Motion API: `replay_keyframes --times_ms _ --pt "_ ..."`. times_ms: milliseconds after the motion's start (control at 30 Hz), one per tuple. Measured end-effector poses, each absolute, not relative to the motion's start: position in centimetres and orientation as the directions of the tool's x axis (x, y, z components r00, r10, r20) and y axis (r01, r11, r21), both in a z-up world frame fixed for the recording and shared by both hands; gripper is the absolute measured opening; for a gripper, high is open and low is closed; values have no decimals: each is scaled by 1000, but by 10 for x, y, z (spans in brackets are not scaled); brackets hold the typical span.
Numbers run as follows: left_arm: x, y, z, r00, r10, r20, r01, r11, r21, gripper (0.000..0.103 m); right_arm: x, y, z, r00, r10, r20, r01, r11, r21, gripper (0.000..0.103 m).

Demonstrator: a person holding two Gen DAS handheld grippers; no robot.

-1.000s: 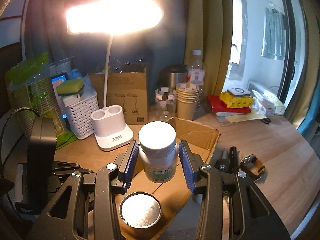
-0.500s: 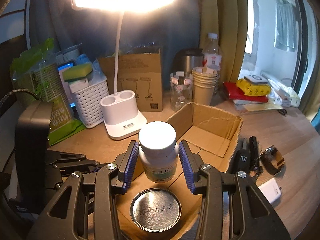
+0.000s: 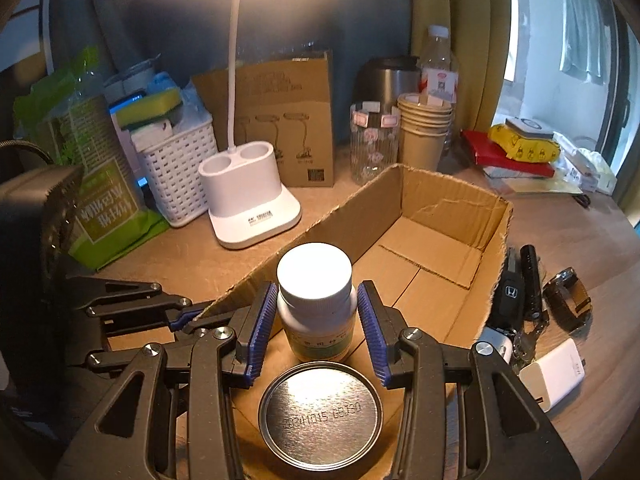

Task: Organize rigid objects
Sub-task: 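Carry the white pill bottle into the box and release it with the right gripper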

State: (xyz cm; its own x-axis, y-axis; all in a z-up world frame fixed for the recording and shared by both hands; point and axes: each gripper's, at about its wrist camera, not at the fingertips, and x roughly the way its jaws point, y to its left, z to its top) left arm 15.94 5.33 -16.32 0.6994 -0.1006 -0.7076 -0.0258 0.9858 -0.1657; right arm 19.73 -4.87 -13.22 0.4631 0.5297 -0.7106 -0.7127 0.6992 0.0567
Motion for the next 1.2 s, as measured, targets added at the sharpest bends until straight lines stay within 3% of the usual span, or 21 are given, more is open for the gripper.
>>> replay_keyframes --times_ms 600,867,1200 --pt "159 53 -164 699 -98 -709 -26 986 -162 4 205 -47 -143 395 533 -748 -706 697 124 45" --pt "159 53 -164 699 -99 -709 -26 986 -163 4 203 -51 -138 411 542 -733 -697 705 130 60" --pt "159 52 -163 699 -99 -708 -26 986 -163 4 201 -72 -116 506 520 -688 -647 756 96 62"
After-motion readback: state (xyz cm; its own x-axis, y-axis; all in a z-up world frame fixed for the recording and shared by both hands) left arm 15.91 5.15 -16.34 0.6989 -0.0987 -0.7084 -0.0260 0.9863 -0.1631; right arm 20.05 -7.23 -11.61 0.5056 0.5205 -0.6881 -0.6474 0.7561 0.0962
